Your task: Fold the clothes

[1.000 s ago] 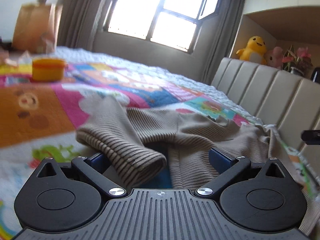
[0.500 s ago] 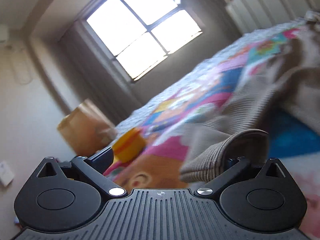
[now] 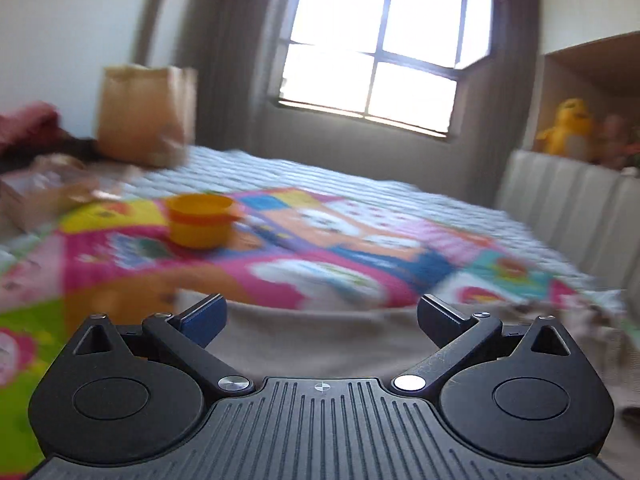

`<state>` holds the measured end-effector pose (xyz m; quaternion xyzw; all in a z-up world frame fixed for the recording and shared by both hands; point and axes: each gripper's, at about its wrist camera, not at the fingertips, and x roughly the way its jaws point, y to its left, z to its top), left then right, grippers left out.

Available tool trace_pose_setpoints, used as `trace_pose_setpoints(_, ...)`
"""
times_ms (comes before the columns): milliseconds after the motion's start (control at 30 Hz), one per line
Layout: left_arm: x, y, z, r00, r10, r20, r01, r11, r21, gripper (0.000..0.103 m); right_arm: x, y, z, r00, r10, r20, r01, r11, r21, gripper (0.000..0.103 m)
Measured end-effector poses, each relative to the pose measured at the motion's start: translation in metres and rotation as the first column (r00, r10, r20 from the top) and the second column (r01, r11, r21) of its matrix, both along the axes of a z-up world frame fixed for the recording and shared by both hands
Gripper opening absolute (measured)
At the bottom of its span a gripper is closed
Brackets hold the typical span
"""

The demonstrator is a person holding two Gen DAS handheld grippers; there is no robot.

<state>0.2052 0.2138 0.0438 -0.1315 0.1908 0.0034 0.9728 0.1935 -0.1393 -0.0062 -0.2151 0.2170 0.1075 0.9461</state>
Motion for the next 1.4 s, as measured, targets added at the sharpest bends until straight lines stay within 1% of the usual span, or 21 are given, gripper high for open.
trace_pose_setpoints(33,-0.001,-0.017,-0.005,0.994,-0.107,-0.001,0.107,0.992,-0.066,0.103,0.005,0.001,-0.004,1.000,0.007,0.007,-0.006,0.997,-0.079,0.081)
trace_pose_setpoints(67,0.000,-0.033,-0.012,0.979,-0.204,-0.008,0.202,0.971,-0.126,0.103,0.011,0.001,-0.009,1.000,0.015,0.004,-0.014,0.989,-0.146,0.080)
trace_pose_setpoints(100,0.001,-0.049,-0.020,0.956,-0.293,-0.019,0.285,0.941,-0.182,0.103,0.018,-0.001,-0.015,1.000,0.025,-0.013,-0.027,0.981,-0.190,0.072)
trace_pose_setpoints(133,0.002,-0.064,-0.030,0.927,-0.374,-0.028,0.358,0.905,-0.228,0.103,0.026,-0.002,-0.021,0.999,0.035,-0.040,-0.043,0.975,-0.218,0.065)
trace_pose_setpoints(167,0.002,-0.076,-0.041,0.908,-0.416,-0.040,0.395,0.886,-0.242,0.103,0.033,-0.004,-0.027,0.997,0.045,-0.067,-0.060,0.967,-0.246,0.052)
trace_pose_setpoints(233,-0.001,-0.094,-0.060,0.891,-0.450,-0.069,0.424,0.875,-0.232,0.103,0.047,-0.005,-0.033,0.997,0.043,-0.063,-0.059,0.957,-0.285,0.042)
trace_pose_setpoints(267,-0.002,-0.103,-0.069,0.881,-0.466,-0.084,0.438,0.870,-0.227,0.103,0.057,-0.009,-0.031,0.998,0.025,-0.058,-0.040,0.959,-0.281,0.019)
trace_pose_setpoints(300,-0.003,-0.112,-0.078,0.871,-0.482,-0.098,0.452,0.864,-0.223,0.103,0.068,-0.016,-0.025,0.998,-0.002,-0.056,-0.013,0.965,-0.263,0.012)
trace_pose_setpoints(367,-0.006,-0.117,-0.087,0.867,-0.489,-0.100,0.463,0.863,-0.204,0.103,0.090,-0.034,-0.011,0.997,-0.069,-0.041,0.058,0.973,-0.225,0.012)
trace_pose_setpoints(467,-0.005,-0.111,-0.091,0.865,-0.493,-0.091,0.460,0.853,-0.245,0.103,0.127,-0.081,0.024,0.976,-0.220,0.013,0.219,0.963,-0.157,0.012)
trace_pose_setpoints(533,-0.004,-0.105,-0.093,0.865,-0.496,-0.078,0.459,0.844,-0.276,0.103,0.145,-0.124,0.052,0.939,-0.342,0.027,0.343,0.937,-0.062,0.012)
trace_pose_setpoints(600,-0.005,-0.101,-0.095,0.864,-0.499,-0.067,0.461,0.838,-0.293,0.103,0.160,-0.164,0.079,0.897,-0.441,0.021,0.440,0.897,0.038,0.012)
trace_pose_setpoints(667,-0.005,-0.098,-0.096,0.863,-0.502,-0.058,0.463,0.831,-0.309,0.103,0.166,-0.187,0.101,0.879,-0.476,0.007,0.472,0.873,0.124,0.012)
trace_pose_setpoints(733,-0.003,-0.093,-0.096,0.861,-0.506,-0.049,0.463,0.821,-0.333,0.103,0.166,-0.190,0.120,0.889,-0.457,0.002,0.448,0.872,0.196,0.012)
trace_pose_setpoints(833,-0.002,-0.087,-0.097,0.860,-0.508,-0.035,0.464,0.810,-0.360,0.103,0.164,-0.174,0.147,0.919,-0.393,-0.007,0.375,0.871,0.317,0.011)
trace_pose_setpoints(900,-0.002,-0.085,-0.097,0.861,-0.509,-0.028,0.465,0.807,-0.365,0.103,0.163,-0.151,0.165,0.942,-0.336,0.009,0.311,0.880,0.359,0.011)
trace_pose_setpoints(1000,-0.003,-0.082,-0.098,0.860,-0.509,-0.017,0.467,0.802,-0.371,0.103,0.162,-0.103,0.184,0.974,-0.223,0.033,0.196,0.909,0.368,0.011)
trace_pose_setpoints(1067,-0.003,-0.079,-0.100,0.859,-0.511,-0.002,0.470,0.791,-0.391,0.103,0.163,-0.068,0.191,0.988,-0.148,0.043,0.123,0.927,0.353,0.011)
trace_pose_setpoints(1200,-0.002,-0.069,-0.104,0.857,-0.514,0.038,0.476,0.759,-0.445,0.103,0.169,-0.004,0.191,0.999,-0.039,0.031,0.027,0.944,0.328,0.012)
trace_pose_setpoints(1333,-0.003,-0.065,-0.106,0.855,-0.514,0.063,0.482,0.746,-0.460,0.103,0.180,0.043,0.177,1.000,0.014,-0.008,-0.010,0.950,0.312,0.012)
trace_pose_setpoints(1400,-0.004,-0.063,-0.107,0.855,-0.514,0.073,0.485,0.739,-0.467,0.103,0.184,0.061,0.168,0.999,0.026,-0.033,-0.014,0.949,0.314,0.014)
